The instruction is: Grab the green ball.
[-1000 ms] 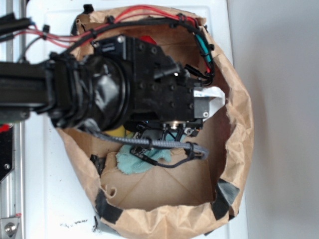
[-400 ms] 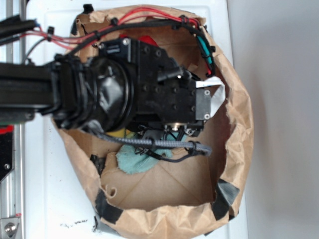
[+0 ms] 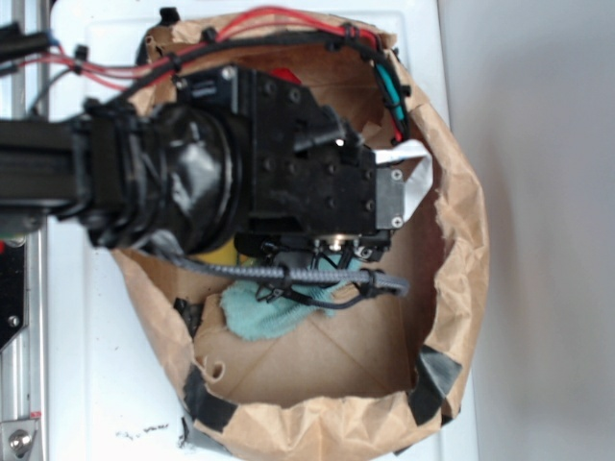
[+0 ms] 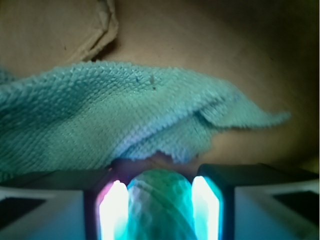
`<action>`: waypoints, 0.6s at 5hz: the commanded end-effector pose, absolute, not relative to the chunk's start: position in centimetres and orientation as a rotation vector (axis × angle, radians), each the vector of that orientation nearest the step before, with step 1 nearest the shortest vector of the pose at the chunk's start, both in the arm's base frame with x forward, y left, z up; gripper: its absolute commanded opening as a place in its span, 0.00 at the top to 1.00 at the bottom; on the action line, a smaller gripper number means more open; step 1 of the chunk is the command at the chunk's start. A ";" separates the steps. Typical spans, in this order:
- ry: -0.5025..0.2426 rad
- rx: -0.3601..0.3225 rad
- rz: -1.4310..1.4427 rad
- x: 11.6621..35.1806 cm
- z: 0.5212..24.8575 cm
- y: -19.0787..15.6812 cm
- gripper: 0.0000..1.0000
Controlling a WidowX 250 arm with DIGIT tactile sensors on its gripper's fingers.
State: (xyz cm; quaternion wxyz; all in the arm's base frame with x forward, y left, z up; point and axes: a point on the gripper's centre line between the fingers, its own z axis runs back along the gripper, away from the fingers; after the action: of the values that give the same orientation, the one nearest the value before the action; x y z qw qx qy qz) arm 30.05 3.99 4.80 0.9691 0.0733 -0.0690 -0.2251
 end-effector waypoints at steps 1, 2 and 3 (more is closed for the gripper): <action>-0.191 0.064 0.037 29.6 12.1 6.6 1.00; -0.198 0.003 0.126 29.3 13.7 6.1 1.00; -0.221 -0.029 0.206 28.5 15.5 5.5 1.00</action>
State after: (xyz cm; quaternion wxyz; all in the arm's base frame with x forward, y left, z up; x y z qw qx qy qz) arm 28.20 5.07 13.24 0.9927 -0.0233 -0.0734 0.0923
